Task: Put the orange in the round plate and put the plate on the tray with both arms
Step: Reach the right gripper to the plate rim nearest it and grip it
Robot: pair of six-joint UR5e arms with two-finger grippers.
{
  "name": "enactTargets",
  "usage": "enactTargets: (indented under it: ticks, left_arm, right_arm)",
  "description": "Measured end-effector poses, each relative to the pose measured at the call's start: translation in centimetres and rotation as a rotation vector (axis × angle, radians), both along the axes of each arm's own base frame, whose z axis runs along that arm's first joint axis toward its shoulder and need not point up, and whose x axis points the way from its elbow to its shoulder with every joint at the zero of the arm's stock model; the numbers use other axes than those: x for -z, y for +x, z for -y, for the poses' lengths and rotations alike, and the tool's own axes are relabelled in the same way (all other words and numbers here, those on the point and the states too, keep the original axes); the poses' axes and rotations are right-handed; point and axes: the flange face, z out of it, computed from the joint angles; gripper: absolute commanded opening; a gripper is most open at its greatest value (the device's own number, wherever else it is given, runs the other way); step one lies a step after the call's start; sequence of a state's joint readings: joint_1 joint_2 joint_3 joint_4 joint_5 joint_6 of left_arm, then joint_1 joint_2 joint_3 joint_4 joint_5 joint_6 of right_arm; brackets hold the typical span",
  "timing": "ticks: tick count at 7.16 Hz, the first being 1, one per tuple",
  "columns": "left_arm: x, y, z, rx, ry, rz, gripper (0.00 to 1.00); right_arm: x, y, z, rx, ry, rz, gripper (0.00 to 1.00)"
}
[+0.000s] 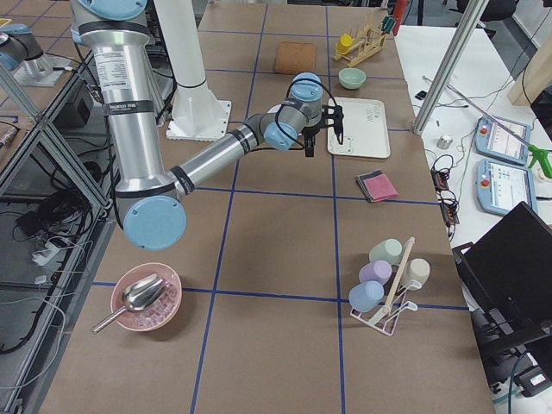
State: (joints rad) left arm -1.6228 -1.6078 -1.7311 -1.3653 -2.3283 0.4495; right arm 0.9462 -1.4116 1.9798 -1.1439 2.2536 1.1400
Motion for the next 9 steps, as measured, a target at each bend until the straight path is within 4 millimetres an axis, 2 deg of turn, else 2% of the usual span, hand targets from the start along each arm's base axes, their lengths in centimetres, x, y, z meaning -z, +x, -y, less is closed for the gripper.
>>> enactTargets:
  ticks: [1,3,4,6,7,9]
  left_arm:
    - [-0.2,-0.5,-0.7,0.036,-0.027,-0.03,0.99]
    - [-0.4,-0.6,-1.0,0.054,-0.043,-0.046,0.99]
    - [-0.4,-0.6,-1.0,0.056,-0.044,-0.048,0.99]
    - [-0.6,-0.6,-1.1,0.057,-0.047,-0.05,0.99]
    - [-0.7,-0.6,-1.1,0.057,-0.049,-0.05,0.99]
    - [-0.8,-0.6,-1.1,0.057,-0.052,-0.051,0.99]
  right_arm:
    - [0.9,-4.3,-2.0,-0.08,-0.029,0.043,1.0]
    - [1.6,-13.6,-7.7,-0.248,-0.108,0.106,0.94]
    - [1.8,-16.9,-10.0,-0.302,-0.161,0.129,0.86]
    - [2.7,-22.7,-11.9,-0.387,-0.266,0.174,0.69]
    - [3.1,-24.6,-12.3,-0.405,-0.301,0.197,0.68]
    - [1.7,-27.1,-12.8,-0.408,-0.335,0.222,0.68]
